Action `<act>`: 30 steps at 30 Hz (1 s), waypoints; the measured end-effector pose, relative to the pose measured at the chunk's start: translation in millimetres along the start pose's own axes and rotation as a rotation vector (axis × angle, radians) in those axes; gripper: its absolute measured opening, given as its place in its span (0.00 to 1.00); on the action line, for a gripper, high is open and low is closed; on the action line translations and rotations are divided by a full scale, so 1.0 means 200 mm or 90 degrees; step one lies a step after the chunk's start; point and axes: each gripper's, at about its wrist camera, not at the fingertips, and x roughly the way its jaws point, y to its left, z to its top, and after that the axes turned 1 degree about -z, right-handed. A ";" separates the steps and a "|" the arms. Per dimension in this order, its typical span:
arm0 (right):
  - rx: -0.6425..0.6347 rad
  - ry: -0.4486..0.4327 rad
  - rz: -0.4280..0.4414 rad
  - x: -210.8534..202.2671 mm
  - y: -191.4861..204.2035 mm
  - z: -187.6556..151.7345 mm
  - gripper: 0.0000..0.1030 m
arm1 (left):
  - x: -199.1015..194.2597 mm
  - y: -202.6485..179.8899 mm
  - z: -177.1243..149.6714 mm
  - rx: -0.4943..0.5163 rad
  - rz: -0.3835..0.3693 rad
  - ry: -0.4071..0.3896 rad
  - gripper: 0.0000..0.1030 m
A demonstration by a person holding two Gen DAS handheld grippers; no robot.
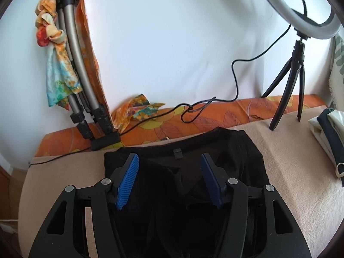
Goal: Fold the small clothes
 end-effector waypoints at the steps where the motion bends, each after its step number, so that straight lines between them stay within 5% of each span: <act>1: 0.007 -0.003 0.010 -0.01 -0.01 0.00 0.25 | -0.06 0.01 -0.01 0.009 -0.009 -0.010 0.57; 11: 0.000 -0.127 0.007 -0.19 -0.25 0.39 0.34 | -0.55 0.15 -0.44 0.041 -0.116 0.022 0.57; 23: 0.062 -0.115 0.016 0.32 -0.63 1.19 0.39 | -0.55 0.14 -0.75 0.061 -0.173 0.071 0.57; 30: 0.089 -0.102 0.026 0.59 -0.75 1.45 0.39 | -0.52 0.13 -0.81 0.072 -0.200 0.078 0.57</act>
